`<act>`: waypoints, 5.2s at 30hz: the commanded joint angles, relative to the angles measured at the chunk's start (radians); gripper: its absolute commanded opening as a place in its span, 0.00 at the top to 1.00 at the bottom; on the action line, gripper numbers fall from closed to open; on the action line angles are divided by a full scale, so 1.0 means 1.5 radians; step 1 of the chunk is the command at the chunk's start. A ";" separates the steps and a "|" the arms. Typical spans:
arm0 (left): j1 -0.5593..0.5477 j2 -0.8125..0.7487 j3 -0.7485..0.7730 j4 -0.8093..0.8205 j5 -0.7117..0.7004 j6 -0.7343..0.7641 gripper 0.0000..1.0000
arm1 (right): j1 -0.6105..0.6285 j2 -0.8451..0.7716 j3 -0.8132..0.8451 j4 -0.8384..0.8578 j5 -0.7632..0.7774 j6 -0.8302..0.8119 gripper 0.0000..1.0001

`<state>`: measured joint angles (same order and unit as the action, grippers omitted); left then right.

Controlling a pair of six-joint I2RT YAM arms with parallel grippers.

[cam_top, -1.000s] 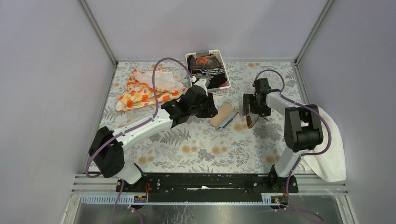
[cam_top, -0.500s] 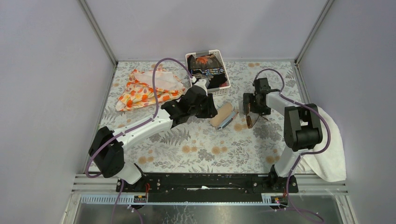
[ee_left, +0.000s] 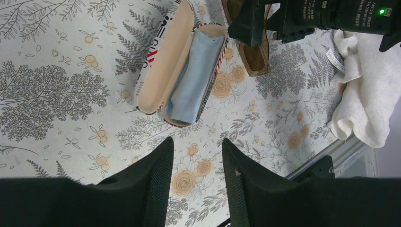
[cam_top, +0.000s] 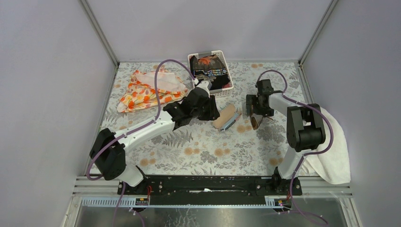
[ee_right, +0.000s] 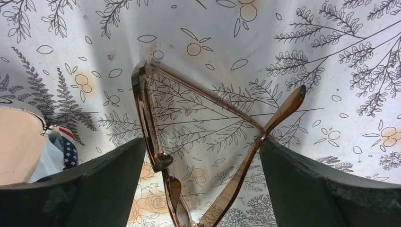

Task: Organize the sunglasses
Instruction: Fold the sunglasses at the center of the board, then pick up the sunglasses from the center of the board, then adjust the sunglasses case at the center of the board, then place the sunglasses in the sunglasses case.

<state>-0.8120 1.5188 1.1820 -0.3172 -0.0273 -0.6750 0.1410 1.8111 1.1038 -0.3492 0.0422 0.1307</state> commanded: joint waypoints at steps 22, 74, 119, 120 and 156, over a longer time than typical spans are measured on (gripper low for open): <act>-0.006 -0.021 -0.009 0.003 -0.006 0.000 0.52 | -0.003 -0.012 0.002 0.036 0.034 -0.035 0.00; 0.029 0.096 0.059 -0.032 -0.022 0.014 0.51 | -0.003 -0.138 -0.019 -0.056 -0.102 0.134 0.67; 0.053 0.281 0.105 -0.001 0.064 0.020 0.51 | 0.043 -0.146 0.051 -0.091 -0.327 0.113 0.66; 0.057 0.287 0.114 -0.005 0.062 0.024 0.51 | 0.045 -0.140 0.062 -0.100 -0.324 0.102 0.66; 0.103 0.334 0.181 -0.010 0.114 0.057 0.50 | 0.120 -0.076 0.023 -0.003 -0.141 0.285 0.60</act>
<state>-0.6655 2.0167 1.4605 -0.3519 0.1192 -0.5945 0.3107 1.6974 1.1572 -0.3836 -0.2081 0.4839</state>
